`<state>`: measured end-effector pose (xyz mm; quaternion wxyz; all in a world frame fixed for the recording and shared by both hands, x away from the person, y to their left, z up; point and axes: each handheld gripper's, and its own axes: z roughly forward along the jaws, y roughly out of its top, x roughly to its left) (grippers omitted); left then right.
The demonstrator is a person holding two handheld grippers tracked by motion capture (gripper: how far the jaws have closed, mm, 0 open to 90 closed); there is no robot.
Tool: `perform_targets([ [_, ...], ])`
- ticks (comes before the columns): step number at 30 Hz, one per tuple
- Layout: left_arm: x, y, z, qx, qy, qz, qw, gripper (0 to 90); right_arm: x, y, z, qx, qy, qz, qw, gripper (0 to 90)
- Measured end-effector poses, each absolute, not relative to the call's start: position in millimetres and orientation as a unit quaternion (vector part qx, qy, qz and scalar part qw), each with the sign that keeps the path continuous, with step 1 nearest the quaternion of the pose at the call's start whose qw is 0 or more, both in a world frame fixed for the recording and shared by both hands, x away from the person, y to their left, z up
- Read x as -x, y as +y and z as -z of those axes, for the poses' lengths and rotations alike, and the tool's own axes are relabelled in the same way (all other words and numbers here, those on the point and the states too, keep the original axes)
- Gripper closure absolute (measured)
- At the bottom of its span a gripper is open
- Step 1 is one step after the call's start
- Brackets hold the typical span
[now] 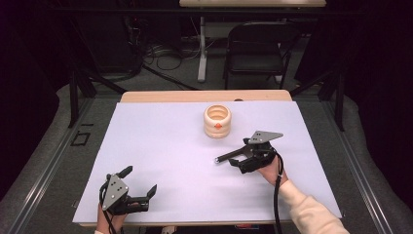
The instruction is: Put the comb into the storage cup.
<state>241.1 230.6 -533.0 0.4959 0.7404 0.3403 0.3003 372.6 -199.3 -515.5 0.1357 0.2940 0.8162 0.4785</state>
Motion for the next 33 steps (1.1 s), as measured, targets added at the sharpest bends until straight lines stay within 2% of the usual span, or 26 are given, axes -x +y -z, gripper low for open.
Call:
perform_targets([
  [23,-241.6,229.9,533.7,-0.743,0.339,-0.299,0.493,0.2,-393.0,-176.2,522.5,-0.298,0.831,-0.452,0.125,1.4],
  [29,-241.7,229.8,534.1,-0.743,0.34,-0.297,0.493,0.2,-395.7,-170.0,522.9,-0.3,0.834,-0.444,0.132,16.8],
  [30,-241.8,229.9,534.2,-0.743,0.34,-0.296,0.494,0.2,-396.7,-168.7,523.6,-0.301,0.834,-0.443,0.133,22.2],
  [31,-241.7,229.9,534.2,-0.743,0.341,-0.297,0.494,0.2,-397.9,-167.8,524.1,-0.3,0.835,-0.442,0.133,32.0],
  [33,-241.5,229.9,534.0,-0.743,0.34,-0.298,0.494,0.2,-400.0,-165.6,525.3,-0.301,0.836,-0.44,0.131,41.6],
])
